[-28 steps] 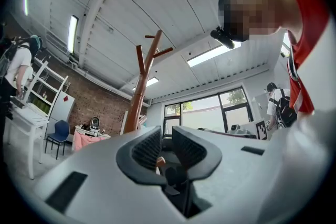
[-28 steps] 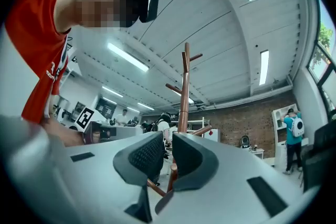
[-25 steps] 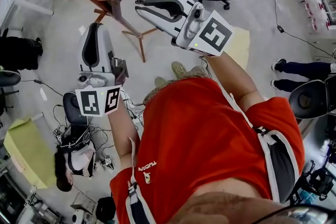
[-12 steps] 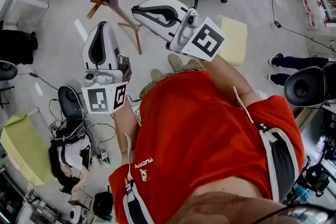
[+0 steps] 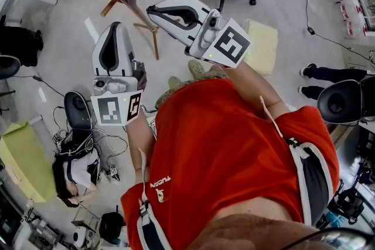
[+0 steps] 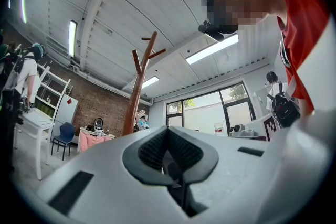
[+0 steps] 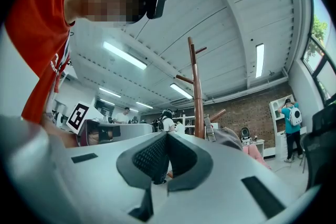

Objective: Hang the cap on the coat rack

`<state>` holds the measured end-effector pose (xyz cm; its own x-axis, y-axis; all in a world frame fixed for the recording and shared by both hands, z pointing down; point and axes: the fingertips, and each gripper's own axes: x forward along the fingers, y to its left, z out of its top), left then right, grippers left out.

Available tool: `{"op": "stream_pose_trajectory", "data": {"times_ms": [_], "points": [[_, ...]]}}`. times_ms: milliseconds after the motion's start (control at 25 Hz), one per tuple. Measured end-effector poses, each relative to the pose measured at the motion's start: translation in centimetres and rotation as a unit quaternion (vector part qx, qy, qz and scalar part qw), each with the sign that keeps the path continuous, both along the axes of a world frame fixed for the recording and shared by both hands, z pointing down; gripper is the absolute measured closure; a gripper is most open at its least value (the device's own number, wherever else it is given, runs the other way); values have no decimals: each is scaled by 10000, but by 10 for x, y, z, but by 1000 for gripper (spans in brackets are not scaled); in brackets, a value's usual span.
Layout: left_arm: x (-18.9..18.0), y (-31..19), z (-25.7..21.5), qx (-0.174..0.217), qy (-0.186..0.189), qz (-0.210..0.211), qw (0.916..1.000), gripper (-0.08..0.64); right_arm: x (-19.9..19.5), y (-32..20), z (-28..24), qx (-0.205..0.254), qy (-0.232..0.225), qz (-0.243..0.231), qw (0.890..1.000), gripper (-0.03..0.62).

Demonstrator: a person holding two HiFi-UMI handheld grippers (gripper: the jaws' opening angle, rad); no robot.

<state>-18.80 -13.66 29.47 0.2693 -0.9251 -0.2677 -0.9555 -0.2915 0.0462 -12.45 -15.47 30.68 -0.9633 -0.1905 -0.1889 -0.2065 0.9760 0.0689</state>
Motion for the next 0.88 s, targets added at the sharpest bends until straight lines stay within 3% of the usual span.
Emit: {"op": "stream_pose_trajectory", "data": {"times_ms": [400,560,880], "points": [[-1,4,-3,-4,-2,-40,10000,552,2,3,-3,-9,-87,-140,9999,571],[-2,5,-3,-21,-1,-54,10000,552,3,1,-13,242,-347,-204,9989,571],[-2,1,-5,-4,-32,-40,10000,552,2,-2,-8,99,-256,-278,9992,571]]}}
